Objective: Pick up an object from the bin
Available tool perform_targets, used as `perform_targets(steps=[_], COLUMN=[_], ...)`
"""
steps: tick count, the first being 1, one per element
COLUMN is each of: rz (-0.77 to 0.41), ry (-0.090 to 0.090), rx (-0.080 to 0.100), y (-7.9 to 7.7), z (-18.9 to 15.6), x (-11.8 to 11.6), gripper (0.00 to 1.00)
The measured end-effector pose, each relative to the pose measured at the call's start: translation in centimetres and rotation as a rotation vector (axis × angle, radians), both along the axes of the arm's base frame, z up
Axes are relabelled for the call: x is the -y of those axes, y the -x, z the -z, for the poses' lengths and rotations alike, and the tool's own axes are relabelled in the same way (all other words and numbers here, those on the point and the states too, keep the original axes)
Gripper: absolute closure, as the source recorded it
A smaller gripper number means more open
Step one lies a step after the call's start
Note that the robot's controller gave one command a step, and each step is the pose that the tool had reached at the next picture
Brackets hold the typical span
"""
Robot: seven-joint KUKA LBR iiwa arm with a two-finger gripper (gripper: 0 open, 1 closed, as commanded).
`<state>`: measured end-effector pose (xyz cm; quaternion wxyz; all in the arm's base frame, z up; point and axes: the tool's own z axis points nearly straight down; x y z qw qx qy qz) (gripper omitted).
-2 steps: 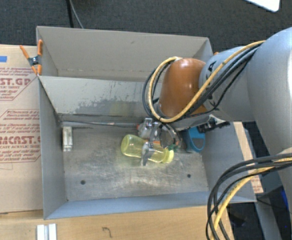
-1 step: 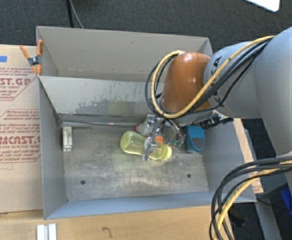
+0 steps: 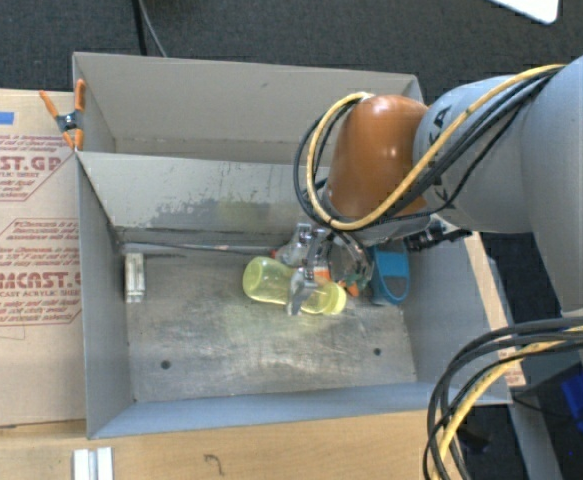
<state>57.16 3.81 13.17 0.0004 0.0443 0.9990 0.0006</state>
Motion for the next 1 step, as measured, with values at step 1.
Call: perform_targets(steps=[1], rz=[0.000], ry=[0.000], rx=[0.003], y=[-0.02], z=[-1.25], x=[-0.02], gripper=[1.00])
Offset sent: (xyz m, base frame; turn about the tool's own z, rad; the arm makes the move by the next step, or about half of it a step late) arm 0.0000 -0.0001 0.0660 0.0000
